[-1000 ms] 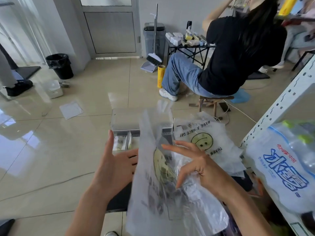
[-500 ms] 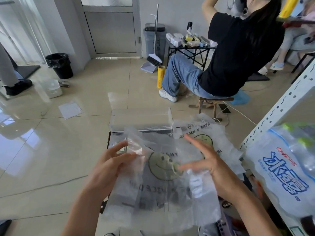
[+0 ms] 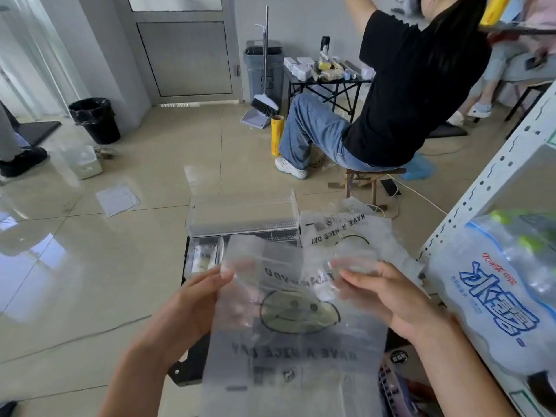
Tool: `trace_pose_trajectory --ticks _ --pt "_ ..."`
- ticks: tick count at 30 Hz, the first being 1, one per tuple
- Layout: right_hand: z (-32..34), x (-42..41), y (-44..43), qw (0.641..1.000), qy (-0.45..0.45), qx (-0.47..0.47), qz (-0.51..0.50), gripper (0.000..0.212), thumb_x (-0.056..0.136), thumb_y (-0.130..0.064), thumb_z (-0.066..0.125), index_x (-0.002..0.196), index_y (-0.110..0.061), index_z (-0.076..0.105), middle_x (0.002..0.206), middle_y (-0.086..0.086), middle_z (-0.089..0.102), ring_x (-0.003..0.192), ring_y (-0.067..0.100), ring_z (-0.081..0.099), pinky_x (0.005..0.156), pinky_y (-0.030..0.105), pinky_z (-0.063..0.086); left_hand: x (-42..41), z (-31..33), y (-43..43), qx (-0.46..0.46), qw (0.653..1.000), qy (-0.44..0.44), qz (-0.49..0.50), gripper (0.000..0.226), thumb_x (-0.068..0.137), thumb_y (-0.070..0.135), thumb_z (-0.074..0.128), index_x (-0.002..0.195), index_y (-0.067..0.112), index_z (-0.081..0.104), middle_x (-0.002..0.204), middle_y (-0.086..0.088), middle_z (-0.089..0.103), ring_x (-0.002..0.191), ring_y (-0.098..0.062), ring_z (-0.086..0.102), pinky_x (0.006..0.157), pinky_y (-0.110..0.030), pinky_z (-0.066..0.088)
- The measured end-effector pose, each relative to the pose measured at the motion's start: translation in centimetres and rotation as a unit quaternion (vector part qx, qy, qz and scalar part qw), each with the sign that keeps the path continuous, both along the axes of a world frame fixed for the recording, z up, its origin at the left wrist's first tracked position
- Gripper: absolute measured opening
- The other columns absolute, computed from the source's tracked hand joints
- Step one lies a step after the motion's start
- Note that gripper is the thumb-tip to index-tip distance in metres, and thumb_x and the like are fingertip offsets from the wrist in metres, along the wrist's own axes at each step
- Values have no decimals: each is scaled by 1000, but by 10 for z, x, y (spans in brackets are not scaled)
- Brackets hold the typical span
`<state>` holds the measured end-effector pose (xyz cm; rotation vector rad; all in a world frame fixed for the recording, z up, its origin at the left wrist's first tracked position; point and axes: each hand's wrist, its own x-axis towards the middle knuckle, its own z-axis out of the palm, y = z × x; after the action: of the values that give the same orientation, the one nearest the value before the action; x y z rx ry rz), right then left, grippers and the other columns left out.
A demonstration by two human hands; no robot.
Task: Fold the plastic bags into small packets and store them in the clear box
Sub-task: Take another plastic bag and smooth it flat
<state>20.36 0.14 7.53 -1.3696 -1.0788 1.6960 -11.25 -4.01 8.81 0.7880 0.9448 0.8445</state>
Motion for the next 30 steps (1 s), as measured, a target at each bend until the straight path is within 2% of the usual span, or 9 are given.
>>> trace_pose_trajectory --ticks 2,7,10,12,15,19,22,25,30 --pt "3 0 -2 999 -11 40 26 24 89 -15 71 112 -18 80 102 17 79 89 24 73 78 26 60 0 -3 1 -7 998 65 5 49 91 44 71 127 11 73 120 -22 73 108 -41 72 92 -50 59" --pt "8 5 -1 995 -41 76 50 20 96 -13 66 112 -15 79 99 17 79 77 22 66 86 37 52 2 -11 2 56 984 130 110 28 81 21 84 106 10 80 100 -19 75 81 -25 73 66 -30 62" --pt "11 8 0 996 -38 78 7 20 98 -13 63 111 -16 79 104 18 79 81 21 65 78 30 53 1 -12 3 63 981 113 145 23 90 9 71 111 13 78 104 -22 76 85 -31 72 67 -35 63" --pt "12 7 0 997 -5 75 -18 23 98 -11 62 110 -21 79 102 21 78 90 25 68 74 30 52 2 -12 3 67 982 86 152 26 94 5 65 116 13 76 111 -28 74 94 -38 71 72 -38 62" --pt "10 5 0 995 73 54 -49 25 99 -6 58 110 -22 73 105 24 77 97 26 73 78 31 55 5 -16 4 73 982 49 165 34 96 2 61 125 16 72 117 -24 74 101 -40 71 75 -37 63" --pt "2 8 4 992 87 70 -61 26 93 2 58 106 -5 79 118 20 76 113 30 71 92 36 53 4 -17 3 121 980 50 147 32 100 -6 50 116 13 69 100 -24 69 80 -28 68 61 -27 58" --pt "0 12 3 992 87 90 -32 23 81 5 63 93 0 82 106 19 79 101 29 76 78 33 62 2 -15 3 161 976 66 132 33 98 -16 41 91 4 66 91 -24 63 77 -30 62 58 -27 52" --pt "-1 19 2 992 71 99 -15 30 89 16 52 92 6 80 102 21 79 97 31 76 72 29 61 -2 -16 4 150 976 66 143 44 96 -17 40 69 2 69 80 -20 65 71 -30 66 59 -26 55" --pt "7 26 0 993 6 119 11 57 92 20 43 75 -13 85 84 10 80 80 17 77 65 24 59 -5 -15 3 141 980 57 129 38 86 -13 39 73 -9 74 98 -24 72 89 -31 70 75 -30 55"
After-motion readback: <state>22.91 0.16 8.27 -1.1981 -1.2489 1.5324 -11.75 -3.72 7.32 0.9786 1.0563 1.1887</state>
